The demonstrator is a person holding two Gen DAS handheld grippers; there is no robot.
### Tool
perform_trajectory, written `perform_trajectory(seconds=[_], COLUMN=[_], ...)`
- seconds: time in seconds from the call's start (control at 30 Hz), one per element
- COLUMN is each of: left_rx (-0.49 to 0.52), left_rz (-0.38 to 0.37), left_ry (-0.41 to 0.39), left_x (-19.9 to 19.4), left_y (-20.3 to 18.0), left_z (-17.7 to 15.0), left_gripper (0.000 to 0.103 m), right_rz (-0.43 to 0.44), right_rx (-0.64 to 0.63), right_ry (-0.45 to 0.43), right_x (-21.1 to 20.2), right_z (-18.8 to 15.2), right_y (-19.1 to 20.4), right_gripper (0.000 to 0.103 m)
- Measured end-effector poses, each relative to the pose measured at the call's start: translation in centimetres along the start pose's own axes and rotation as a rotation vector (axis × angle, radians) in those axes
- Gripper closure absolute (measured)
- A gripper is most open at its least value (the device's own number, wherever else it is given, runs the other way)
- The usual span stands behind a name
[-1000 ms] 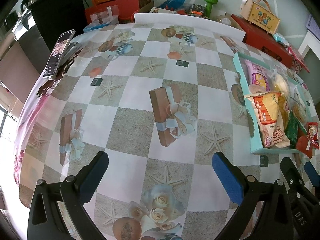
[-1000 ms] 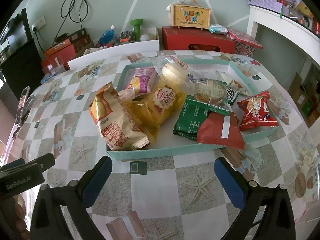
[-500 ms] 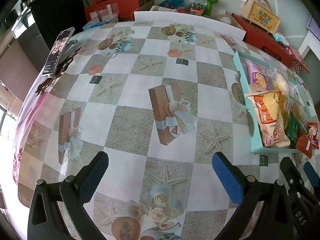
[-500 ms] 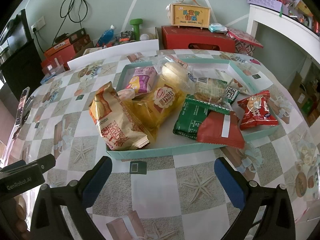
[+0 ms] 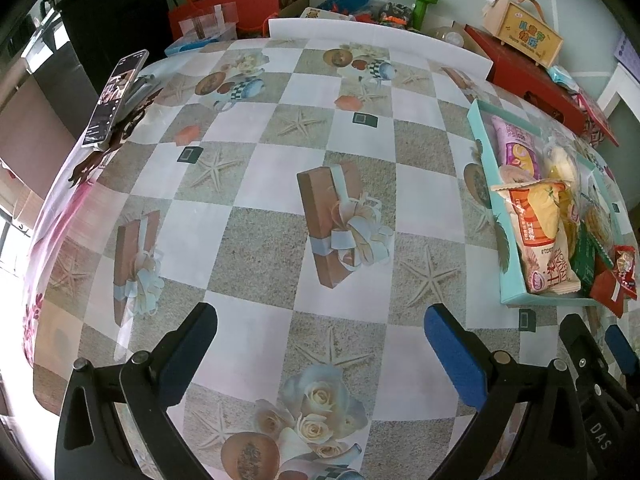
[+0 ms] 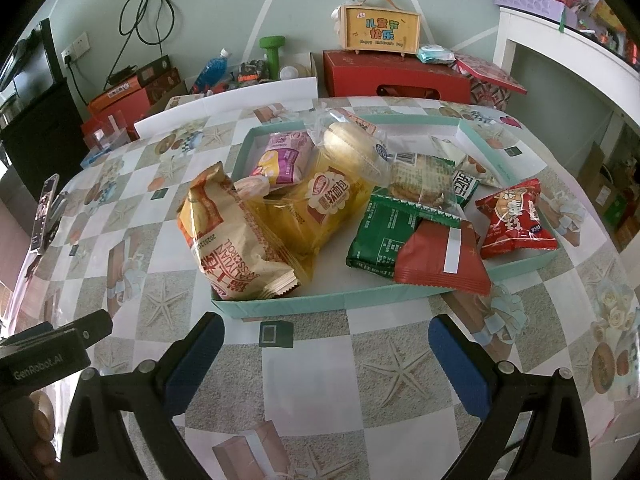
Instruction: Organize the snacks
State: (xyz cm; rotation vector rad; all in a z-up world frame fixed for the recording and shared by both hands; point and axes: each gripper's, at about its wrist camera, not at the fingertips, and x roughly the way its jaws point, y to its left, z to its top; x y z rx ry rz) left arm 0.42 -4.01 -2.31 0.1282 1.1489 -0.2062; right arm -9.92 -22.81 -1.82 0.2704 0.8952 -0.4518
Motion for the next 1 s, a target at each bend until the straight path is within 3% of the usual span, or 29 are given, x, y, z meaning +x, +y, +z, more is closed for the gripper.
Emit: perform_trajectory(seconds=[0.73,1.0], left_rx=[-0.002,0.004], left_rz=[-0.002,-0.016], left_ry=[0.0,-0.044], left_x=[0.1,-0.62], left_y=[0.11,-0.01], left_z=[0.01,-0.13], left_gripper=[0.0,0.0], right_rz=[0.001,0.001], right_rx=[0.005,0.016], right_ry=[0.002,-0.002], right_x=[0.07,-0.06], right_z=[0.06,0.09], right_y=[-0.13,-0.31], right_gripper=[0.0,0.0])
